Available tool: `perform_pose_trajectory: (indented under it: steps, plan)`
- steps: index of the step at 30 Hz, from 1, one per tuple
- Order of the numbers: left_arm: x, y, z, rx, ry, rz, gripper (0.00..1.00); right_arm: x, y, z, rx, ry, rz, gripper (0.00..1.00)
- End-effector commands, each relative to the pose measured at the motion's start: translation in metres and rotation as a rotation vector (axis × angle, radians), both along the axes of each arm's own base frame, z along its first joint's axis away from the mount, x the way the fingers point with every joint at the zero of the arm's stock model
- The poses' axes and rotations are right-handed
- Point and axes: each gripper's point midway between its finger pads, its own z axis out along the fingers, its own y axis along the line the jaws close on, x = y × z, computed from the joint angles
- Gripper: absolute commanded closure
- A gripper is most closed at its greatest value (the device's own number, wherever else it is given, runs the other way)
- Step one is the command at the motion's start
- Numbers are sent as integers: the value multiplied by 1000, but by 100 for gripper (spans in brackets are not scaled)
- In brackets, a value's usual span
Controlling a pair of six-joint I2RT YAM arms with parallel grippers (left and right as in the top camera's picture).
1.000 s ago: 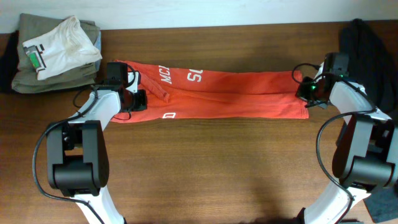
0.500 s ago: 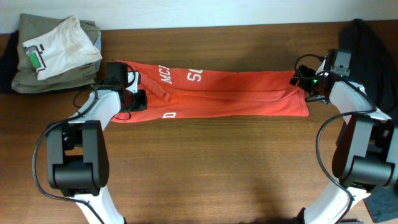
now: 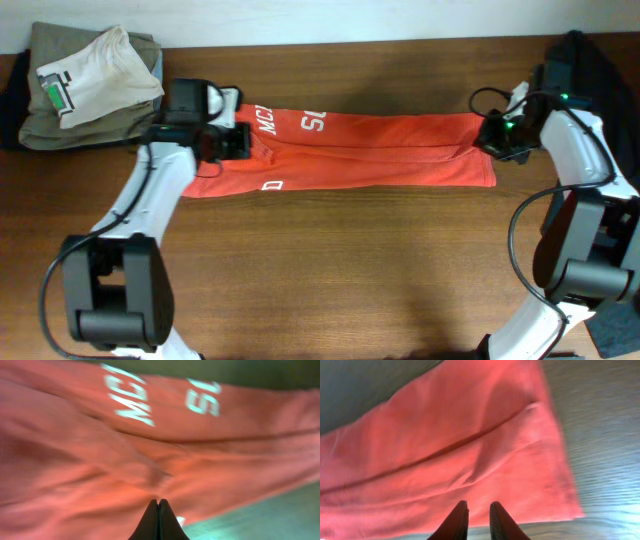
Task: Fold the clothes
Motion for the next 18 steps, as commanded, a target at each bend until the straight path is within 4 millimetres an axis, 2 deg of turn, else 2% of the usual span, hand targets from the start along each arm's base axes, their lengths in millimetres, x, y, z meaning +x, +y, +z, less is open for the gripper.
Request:
perform_pose_trajectory:
  steps: [1,4,8,13,18]
  plan:
    - [-19,-46,-32,-70,131,-46,99,-1,24,8,4,-8,64,83]
    - [-30,-67,-54,-58,188,-84,99,-3,29,5,-35,8,81,83]
    - [-33,-85,-70,-51,195,-123,99,-6,37,0,-40,19,100,82]
    - [-15,-78,-88,0,150,-84,99,-18,40,-13,-37,63,105,83]
    - [-1,-80,-103,-3,112,-80,99,-31,42,-26,-29,102,106,83]
